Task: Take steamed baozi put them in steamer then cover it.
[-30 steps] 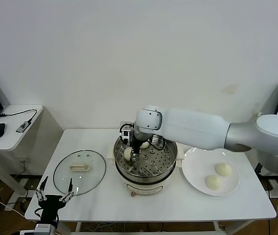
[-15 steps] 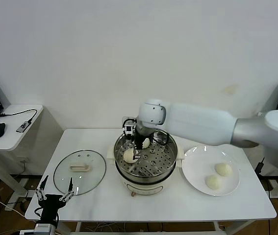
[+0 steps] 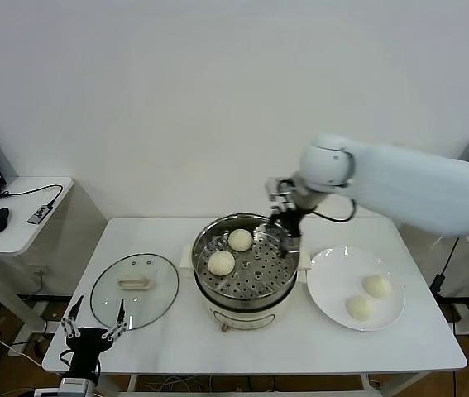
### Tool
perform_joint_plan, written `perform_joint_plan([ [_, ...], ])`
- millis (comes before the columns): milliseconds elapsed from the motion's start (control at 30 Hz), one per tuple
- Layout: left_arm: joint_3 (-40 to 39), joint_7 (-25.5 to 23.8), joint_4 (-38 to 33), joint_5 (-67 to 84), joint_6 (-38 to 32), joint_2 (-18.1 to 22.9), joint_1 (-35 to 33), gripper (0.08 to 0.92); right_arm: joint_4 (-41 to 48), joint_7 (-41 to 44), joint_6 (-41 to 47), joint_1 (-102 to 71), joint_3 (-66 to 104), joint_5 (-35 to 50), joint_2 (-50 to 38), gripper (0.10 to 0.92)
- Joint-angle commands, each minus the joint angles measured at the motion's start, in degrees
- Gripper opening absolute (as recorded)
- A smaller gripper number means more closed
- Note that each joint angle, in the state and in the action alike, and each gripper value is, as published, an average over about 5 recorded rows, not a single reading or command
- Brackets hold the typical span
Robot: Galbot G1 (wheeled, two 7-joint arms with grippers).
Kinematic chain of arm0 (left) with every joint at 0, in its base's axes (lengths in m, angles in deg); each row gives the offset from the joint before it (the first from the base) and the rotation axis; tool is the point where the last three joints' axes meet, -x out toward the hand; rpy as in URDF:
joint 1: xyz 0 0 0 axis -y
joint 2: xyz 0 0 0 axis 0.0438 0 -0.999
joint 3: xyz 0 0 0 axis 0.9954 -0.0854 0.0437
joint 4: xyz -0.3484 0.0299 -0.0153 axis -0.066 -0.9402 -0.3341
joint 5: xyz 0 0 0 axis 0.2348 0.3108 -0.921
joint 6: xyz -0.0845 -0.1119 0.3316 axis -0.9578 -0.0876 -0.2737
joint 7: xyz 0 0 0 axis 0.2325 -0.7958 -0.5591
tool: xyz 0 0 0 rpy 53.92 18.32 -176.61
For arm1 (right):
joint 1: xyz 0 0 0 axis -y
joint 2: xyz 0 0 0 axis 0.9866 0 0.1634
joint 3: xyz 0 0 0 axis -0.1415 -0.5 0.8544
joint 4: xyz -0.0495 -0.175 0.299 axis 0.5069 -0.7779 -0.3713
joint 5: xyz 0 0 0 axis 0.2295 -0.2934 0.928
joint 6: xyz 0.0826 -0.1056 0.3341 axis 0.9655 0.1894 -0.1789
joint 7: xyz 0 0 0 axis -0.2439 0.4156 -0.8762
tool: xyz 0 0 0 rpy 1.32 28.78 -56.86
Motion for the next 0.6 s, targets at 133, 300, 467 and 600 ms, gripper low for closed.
perform_joint_plan([
  [133, -0.3, -0.1, 0.2, 0.0, 0.1, 0.0, 0.1, 0.823, -6.6, 3.8, -8.9, -5.7, 1.7, -12.5, -21.5, 0.823],
  [300, -0.5, -0.1, 0.2, -0.2, 0.1, 0.1, 0.0, 0.823, -5.5, 1.8, -10.0, -14.8, 5.9, -18.6, -24.2, 0.823],
  [467, -0.4, -0.1, 0.2, -0.2, 0.1, 0.3, 0.0, 0.823, -4.0, 0.2, -10.3, -24.5, 12.6, -22.6, -24.7, 0.823],
  [600, -0.2, -0.2, 0.2, -0.2, 0.2, 0.3, -0.1, 0.823, -2.4, -0.9, -10.5, -32.6, 18.6, -23.9, -23.9, 0.823],
])
